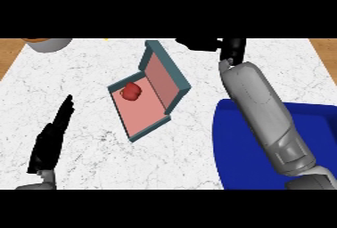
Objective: Pick the bell pepper from the tray and place it in the cardboard box
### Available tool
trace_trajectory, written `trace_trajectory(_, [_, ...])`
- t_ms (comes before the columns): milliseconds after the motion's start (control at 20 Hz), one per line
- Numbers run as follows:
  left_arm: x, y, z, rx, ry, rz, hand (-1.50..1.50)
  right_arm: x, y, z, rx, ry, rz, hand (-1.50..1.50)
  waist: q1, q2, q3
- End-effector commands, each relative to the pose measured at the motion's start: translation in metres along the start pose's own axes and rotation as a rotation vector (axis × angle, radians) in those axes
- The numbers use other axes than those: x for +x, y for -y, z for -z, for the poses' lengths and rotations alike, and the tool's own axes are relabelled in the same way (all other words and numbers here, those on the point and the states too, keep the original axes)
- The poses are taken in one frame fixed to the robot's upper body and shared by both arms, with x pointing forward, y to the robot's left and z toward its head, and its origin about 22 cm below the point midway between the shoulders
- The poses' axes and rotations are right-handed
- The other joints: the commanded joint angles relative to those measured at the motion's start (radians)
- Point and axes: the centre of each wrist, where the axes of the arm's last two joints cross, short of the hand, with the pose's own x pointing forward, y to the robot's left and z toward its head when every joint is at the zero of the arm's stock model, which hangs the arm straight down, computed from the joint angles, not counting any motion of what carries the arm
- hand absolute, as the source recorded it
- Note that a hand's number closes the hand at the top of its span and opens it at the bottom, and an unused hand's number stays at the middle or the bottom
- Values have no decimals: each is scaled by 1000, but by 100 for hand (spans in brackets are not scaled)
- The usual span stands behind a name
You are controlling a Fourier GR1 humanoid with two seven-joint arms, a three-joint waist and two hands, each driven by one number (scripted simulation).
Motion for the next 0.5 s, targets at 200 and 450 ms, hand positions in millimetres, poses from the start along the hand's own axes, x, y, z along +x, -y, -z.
trace_trajectory(200, [5,0,-3,14,-18,4,0,-36,127,14,-74,8,47,-150,-29,-8,0])
trace_trajectory(450, [8,4,4,8,-13,-17,0,-39,183,6,5,21,7,-150,-20,-5,-1])
